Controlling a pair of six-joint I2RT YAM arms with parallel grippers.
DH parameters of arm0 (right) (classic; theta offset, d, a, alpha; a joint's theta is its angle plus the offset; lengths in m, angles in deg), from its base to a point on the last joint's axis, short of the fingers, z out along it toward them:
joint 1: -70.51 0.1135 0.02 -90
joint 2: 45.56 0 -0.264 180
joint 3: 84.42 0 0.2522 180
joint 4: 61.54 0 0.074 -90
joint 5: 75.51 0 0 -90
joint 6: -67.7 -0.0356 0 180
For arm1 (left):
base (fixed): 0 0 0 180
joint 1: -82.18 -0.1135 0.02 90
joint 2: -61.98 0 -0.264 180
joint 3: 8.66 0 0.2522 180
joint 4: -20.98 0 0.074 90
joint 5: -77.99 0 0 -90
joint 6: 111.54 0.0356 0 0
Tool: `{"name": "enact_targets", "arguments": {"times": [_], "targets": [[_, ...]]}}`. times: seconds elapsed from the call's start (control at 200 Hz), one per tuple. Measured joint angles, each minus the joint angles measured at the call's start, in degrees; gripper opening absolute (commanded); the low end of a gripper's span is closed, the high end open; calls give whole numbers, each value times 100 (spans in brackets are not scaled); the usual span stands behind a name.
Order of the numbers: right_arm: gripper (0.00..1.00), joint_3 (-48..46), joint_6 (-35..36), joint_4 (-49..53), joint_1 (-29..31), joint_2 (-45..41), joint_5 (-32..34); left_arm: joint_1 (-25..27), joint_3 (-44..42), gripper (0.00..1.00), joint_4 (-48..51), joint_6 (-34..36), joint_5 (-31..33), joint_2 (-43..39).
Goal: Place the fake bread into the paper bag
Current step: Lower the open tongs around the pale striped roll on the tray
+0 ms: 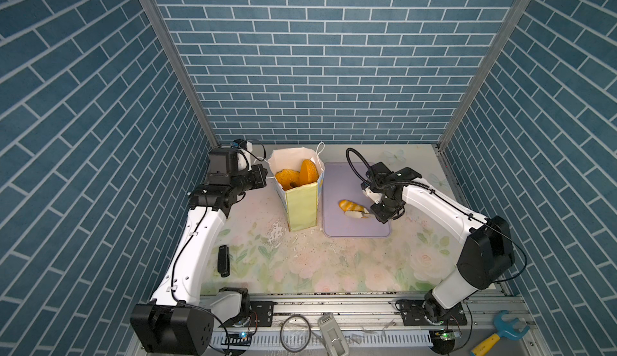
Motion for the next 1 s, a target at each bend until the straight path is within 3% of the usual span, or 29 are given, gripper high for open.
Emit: {"name": "enact_targets", "arguments": {"times": [0.485,1.0], "targets": [[53,87,507,144,162,-553,-22,0,0,11,28,46,-11,0],[52,-68,828,66,170,-155,-13,0,-4,11,9,7,7,-87]]}}
